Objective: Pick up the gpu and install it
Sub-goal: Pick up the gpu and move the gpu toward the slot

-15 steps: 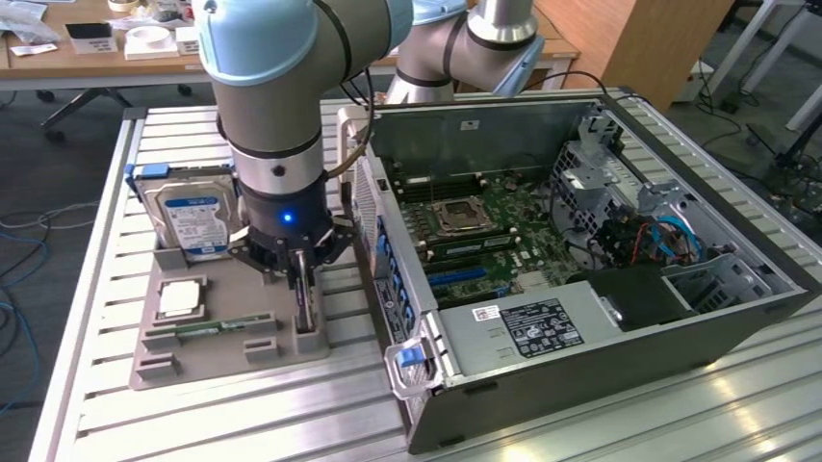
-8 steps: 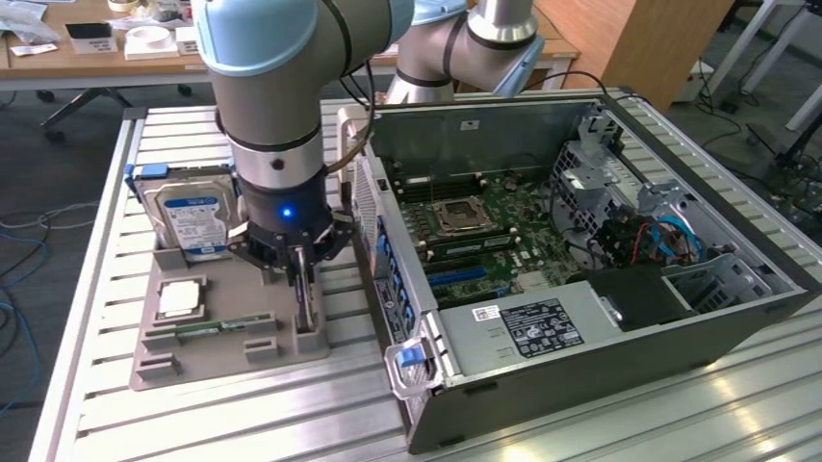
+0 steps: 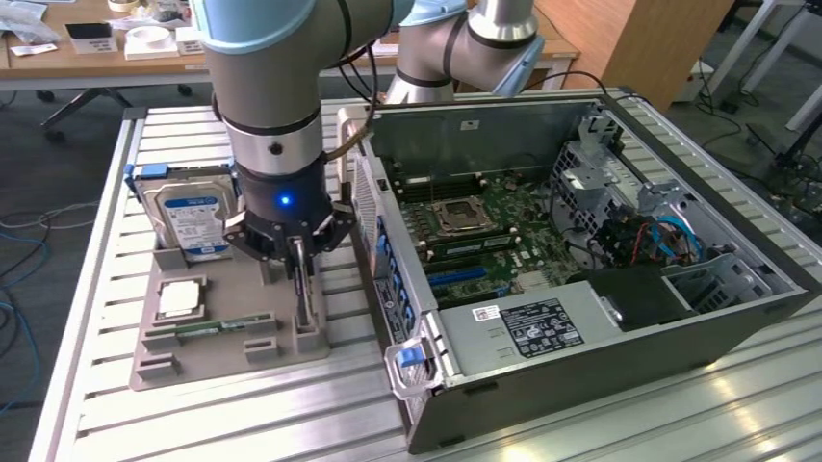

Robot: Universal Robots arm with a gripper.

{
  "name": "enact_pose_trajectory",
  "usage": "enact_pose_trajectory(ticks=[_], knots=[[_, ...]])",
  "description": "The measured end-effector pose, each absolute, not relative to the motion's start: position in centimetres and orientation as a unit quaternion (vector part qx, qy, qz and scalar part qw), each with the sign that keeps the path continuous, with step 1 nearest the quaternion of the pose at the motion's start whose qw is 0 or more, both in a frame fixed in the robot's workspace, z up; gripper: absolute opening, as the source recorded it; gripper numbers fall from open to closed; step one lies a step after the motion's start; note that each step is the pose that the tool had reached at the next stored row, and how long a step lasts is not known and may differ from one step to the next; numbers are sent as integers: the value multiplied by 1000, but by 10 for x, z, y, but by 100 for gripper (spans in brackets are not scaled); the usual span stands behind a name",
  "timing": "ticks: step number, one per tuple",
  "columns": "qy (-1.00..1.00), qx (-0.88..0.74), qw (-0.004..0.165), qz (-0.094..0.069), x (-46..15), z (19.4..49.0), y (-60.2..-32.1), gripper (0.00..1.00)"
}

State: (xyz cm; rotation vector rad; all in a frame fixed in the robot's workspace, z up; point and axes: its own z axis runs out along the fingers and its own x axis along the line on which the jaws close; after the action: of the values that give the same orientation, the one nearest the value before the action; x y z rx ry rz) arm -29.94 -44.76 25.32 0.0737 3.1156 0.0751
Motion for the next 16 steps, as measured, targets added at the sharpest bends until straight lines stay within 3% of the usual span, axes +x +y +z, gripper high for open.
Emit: enact_pose_trajectory(ticks=[16], knots=[[999,24,12,24,-299,283,-448,27]])
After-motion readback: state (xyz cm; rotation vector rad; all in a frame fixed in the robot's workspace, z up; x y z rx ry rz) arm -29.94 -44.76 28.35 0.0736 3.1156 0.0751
